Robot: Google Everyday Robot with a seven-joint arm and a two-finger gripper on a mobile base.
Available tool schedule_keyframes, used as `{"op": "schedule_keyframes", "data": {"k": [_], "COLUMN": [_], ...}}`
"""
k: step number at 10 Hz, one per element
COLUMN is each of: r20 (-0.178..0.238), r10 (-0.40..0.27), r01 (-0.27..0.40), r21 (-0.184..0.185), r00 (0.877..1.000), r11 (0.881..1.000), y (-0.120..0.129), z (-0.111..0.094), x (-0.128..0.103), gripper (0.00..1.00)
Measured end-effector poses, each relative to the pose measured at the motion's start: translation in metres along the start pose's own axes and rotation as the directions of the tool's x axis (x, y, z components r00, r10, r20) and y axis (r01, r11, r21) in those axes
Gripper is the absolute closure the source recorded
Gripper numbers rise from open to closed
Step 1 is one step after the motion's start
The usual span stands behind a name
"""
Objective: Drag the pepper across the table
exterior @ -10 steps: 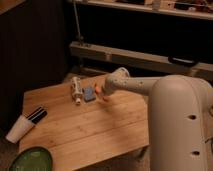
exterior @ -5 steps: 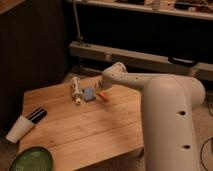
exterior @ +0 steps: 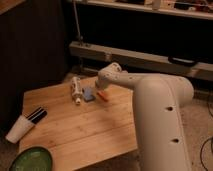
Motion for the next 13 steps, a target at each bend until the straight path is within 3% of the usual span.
{"op": "schedule_keyframes", "data": {"k": [9, 13], "r20": [-0.024, -0.028], "r10": [0.010, 0.009], "r01": [-0.011, -0.009], "r21": [-0.002, -0.008], "r00": [1.000, 1.000], "r11": [1.000, 1.000], "y": [-0.005, -0.004], "z": [0.013, 0.016], "x": [0.001, -0.001], "gripper": [0.40, 0.75]}}
